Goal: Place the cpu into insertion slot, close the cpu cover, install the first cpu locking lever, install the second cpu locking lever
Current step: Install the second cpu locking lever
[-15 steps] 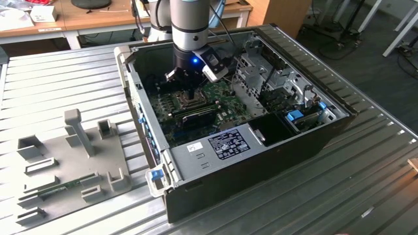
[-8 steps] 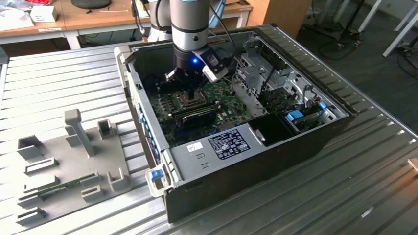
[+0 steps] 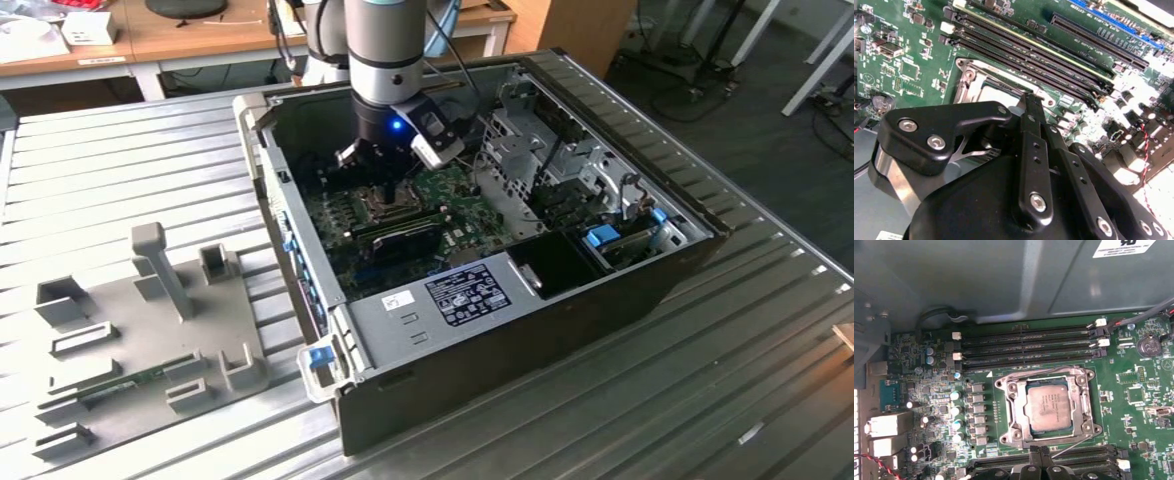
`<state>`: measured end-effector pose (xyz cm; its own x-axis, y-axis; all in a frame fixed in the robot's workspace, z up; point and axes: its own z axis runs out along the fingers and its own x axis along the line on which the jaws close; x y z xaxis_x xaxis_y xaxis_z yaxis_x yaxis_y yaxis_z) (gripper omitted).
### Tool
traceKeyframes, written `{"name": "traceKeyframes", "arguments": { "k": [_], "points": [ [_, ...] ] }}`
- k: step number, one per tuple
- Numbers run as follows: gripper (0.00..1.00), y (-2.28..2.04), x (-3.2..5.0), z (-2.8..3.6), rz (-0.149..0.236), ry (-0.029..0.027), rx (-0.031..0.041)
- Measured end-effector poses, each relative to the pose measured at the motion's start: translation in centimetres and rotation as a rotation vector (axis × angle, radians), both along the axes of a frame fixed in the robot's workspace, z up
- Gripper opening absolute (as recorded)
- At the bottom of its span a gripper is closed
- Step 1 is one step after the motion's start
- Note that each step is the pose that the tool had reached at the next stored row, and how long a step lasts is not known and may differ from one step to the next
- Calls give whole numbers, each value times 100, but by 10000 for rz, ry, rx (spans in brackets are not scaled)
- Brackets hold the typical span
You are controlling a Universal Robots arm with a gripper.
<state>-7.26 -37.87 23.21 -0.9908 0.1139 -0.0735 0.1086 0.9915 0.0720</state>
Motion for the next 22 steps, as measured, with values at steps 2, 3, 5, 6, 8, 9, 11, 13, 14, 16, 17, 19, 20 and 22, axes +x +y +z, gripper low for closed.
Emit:
{"name": "traceKeyframes", "arguments": {
  "k": [2, 3, 5, 6, 8, 9, 11, 13, 14, 16, 17, 19, 20, 22],
  "points": [
    [10, 0, -30, -9, 0, -1, -1],
    [10, 0, -42, -12, -1, -2, -1],
    [10, 0, -44, -13, 0, -1, -4],
    [10, 0, -44, -13, 1, 0, -4],
    [10, 0, -44, -15, 1, -2, -1],
    [10, 0, -44, -16, -1, -1, -2],
    [10, -1, -46, -19, -4, -3, 0],
    [10, -5, -49, -21, -3, -3, 0],
    [10, -9, -50, -21, -3, -2, -1],
    [10, -19, -51, -22, -4, -2, 0],
    [10, -24, -51, -22, -4, -2, 0],
    [10, -32, -52, -22, -3, -3, 0],
    [10, -33, -52, -22, -4, -3, -1],
    [10, -33, -54, -22, -4, -3, -1]
  ]
}}
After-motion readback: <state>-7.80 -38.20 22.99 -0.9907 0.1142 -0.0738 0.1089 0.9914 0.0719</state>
